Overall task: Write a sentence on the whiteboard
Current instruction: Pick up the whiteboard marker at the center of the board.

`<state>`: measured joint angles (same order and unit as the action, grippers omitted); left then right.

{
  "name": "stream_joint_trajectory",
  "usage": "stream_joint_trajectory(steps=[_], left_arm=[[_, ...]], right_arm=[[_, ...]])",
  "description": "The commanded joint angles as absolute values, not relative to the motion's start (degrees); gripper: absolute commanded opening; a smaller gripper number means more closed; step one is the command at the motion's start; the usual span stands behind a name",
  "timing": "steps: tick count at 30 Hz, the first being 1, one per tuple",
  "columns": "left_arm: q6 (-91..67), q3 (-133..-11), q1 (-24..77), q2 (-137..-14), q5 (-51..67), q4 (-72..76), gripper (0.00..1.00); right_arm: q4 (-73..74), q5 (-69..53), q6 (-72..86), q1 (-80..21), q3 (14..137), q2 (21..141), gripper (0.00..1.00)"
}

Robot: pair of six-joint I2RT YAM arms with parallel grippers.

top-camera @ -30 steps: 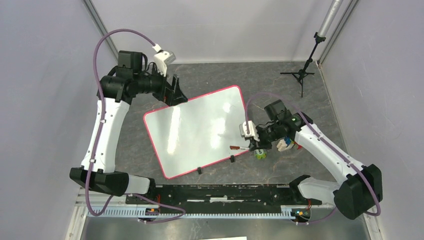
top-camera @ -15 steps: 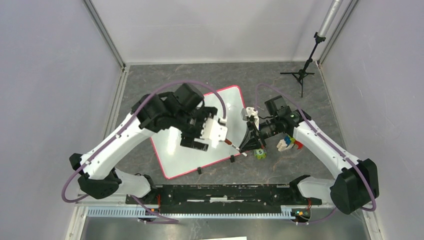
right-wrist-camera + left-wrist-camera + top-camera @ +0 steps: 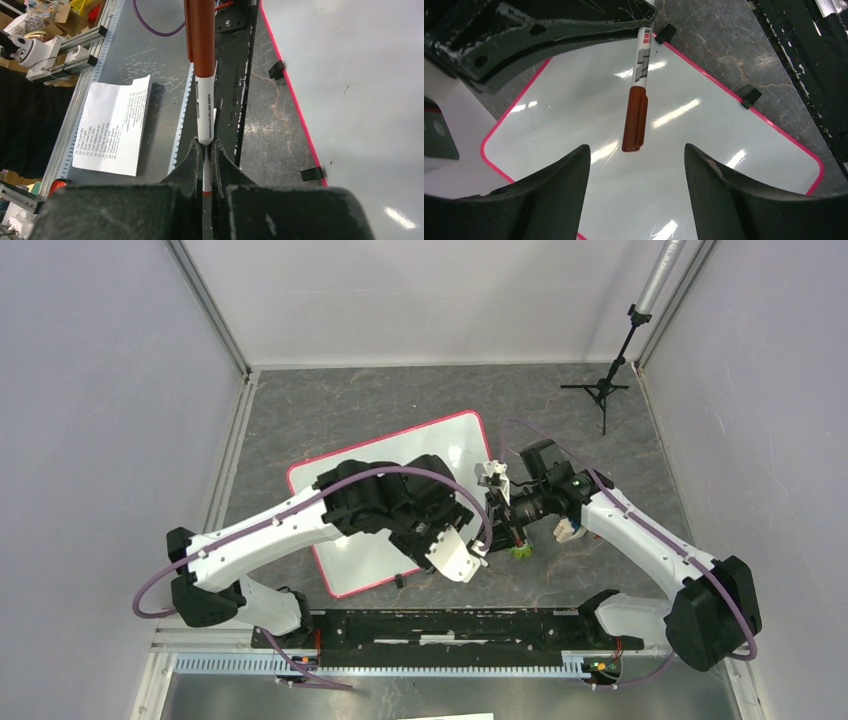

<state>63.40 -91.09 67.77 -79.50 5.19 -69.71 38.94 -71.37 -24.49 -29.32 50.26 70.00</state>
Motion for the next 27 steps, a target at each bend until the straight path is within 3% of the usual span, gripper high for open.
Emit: stream_joint_trajectory(steps=[1, 4, 12, 13, 15, 18, 22, 24, 27], left_arm=[[67.77, -90.26, 69.94, -80.9, 4.26, -64.99, 0.73], [68.46, -88.85, 71.14, -81.77, 3.88, -64.18, 0.59], [66.2, -87.86, 72.13, -82.7, 3.1, -64.1, 0.07], [64.73, -87.73, 72.09, -82.57, 2.91, -64.0, 0.03], [61.35, -87.37, 72.0, -81.89, 3.28, -63.99, 0.02], [56.78, -85.28, 71.1, -79.18, 5.11, -63.05, 0.02], [49.44, -83.28, 66.46, -76.06, 8.57, -60.89, 0.02], [45.85, -82.85, 62.18, -74.86, 10.48, -59.54, 0.02], [40.24, -83.27, 54.16, -72.85, 13.96, -55.9, 0.02]], right_arm=[[35.25, -73.55, -20.31, -30.46, 49.68, 68.39, 0.0], [35.07, -73.56, -19.86, -31.15, 49.66, 68.25, 0.0], [34.1, -74.47, -18.23, -31.2, 50.02, 67.78, 0.0], [33.51, -74.16, -17.12, -31.14, 50.68, 67.78, 0.04], [33.18, -73.19, -14.77, -29.84, 52.78, 67.81, 0.33], [32.15, -72.17, -9.25, -25.67, 57.32, 68.01, 0.57], [20.91, -70.01, 7.85, -19.39, 60.6, 66.67, 0.79], [14.78, -68.39, 15.53, -17.12, 60.95, 65.73, 0.96], [10.29, -66.34, 22.91, -14.36, 62.59, 65.55, 0.98]])
